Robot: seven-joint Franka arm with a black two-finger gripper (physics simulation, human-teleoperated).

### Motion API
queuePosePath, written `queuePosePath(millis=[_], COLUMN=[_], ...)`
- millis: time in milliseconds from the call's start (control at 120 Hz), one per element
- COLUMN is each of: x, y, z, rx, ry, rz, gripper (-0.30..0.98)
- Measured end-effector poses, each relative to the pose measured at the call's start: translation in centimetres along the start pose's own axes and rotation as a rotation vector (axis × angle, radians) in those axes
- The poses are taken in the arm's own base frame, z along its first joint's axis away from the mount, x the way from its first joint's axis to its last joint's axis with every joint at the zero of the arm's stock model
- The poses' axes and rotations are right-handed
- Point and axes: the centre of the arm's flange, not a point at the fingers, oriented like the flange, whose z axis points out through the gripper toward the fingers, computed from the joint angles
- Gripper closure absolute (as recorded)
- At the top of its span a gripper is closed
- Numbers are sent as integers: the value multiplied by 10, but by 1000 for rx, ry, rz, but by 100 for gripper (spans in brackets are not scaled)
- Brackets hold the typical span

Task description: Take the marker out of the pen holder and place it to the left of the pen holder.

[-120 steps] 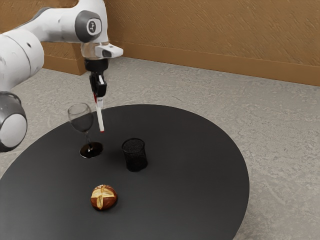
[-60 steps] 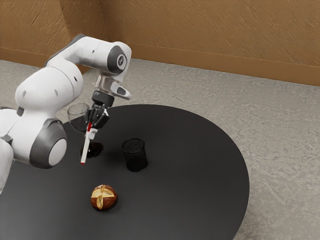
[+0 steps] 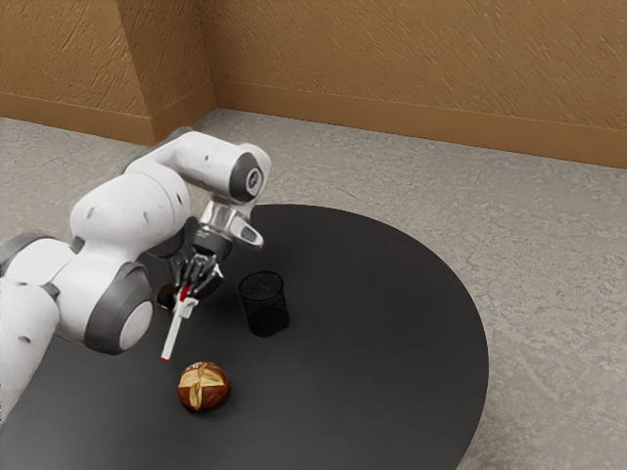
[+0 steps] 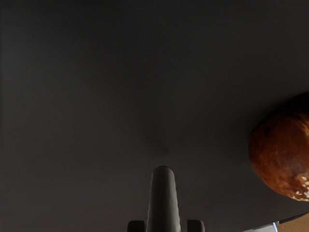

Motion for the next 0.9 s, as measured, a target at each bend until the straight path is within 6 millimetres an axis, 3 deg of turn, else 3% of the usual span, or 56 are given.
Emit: queuePosePath(millis=[175, 367, 433, 483, 583, 667, 708, 775, 833, 900], x=[22, 26, 14, -12, -67, -148, -199, -263, -290, -304], y=[-4, -4, -1, 13, 66, 111, 138, 159, 171, 174], z=[11, 10, -1, -25, -72, -100, -111, -117, -126, -134], rx=[15, 20, 26, 42, 89, 114, 157, 224, 277, 318], ry=[11, 31, 57, 104, 204, 309, 386, 510, 597, 661], rz=[-3, -15, -20, -14, 32, 99, 139, 186, 221, 244], gripper=[74, 34, 25, 20, 12, 8, 7, 5, 4, 3])
